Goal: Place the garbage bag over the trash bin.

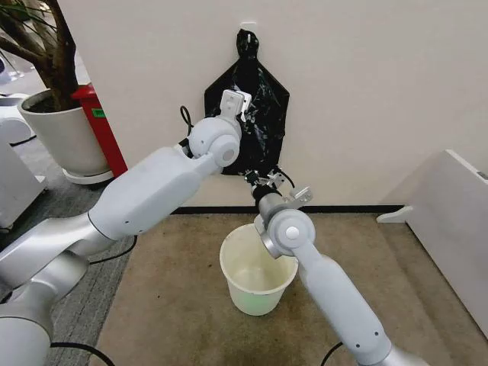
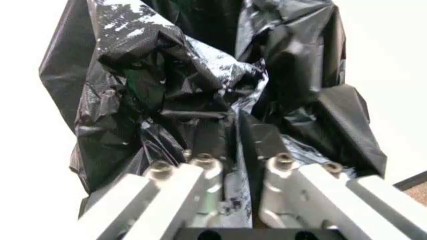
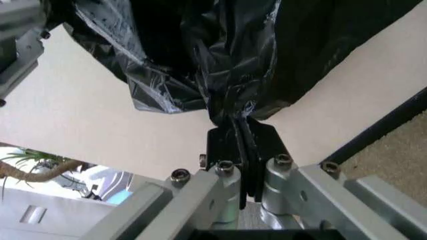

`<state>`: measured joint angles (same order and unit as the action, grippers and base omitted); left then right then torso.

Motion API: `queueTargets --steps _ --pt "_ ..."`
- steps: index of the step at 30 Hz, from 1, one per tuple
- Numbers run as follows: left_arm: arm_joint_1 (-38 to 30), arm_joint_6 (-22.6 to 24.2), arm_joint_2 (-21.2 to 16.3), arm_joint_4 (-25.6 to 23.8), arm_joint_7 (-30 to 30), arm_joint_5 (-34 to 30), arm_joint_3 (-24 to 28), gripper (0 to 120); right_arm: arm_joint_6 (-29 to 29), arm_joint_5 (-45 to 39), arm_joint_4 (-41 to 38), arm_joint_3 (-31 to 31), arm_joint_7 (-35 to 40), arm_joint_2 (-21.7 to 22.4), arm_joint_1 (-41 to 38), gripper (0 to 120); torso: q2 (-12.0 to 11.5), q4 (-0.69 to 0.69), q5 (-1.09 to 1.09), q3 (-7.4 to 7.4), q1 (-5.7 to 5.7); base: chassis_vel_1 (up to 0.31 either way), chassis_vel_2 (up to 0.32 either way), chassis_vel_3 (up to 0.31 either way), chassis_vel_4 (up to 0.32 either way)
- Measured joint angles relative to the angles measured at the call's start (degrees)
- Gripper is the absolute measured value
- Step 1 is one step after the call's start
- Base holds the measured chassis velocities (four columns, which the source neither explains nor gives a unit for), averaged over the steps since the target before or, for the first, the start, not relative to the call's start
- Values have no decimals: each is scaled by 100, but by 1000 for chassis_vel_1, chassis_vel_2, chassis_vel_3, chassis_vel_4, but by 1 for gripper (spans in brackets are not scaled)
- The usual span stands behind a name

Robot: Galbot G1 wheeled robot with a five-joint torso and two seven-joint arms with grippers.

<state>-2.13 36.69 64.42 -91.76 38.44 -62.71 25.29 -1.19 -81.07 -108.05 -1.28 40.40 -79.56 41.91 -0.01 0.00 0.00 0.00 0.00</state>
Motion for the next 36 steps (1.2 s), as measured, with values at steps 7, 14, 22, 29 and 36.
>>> queueTargets --steps 7,14,22,29,36 --pt "56 -227 -82 -139 17 -10 -55 0 15 23 -23 105 -66 96 109 0 0 -1 -1 0 0 0 0 0 0" --pt "223 -490 -708 -878 180 -377 -478 0 229 465 -30 216 -349 252 248 0 1 1 -1 0 0 0 0 0 0" --pt "621 -777 -1159 -1284 87 -941 -1371 0 517 1394 -425 -85 -562 477 419 22 1 2 -1 0 -1 0 0 0 0" --pt "824 -1049 -1182 -1262 42 -1156 -1711 0 947 2419 -1086 -278 -882 1187 540 45 1 -2 -1 -1 -1 0 0 0 0" --pt "1035 -1247 -1313 -1254 -53 -1343 -1902 0 1312 2088 -1363 153 -1089 1691 -156 70 1 -2 1 0 0 0 0 0 0"
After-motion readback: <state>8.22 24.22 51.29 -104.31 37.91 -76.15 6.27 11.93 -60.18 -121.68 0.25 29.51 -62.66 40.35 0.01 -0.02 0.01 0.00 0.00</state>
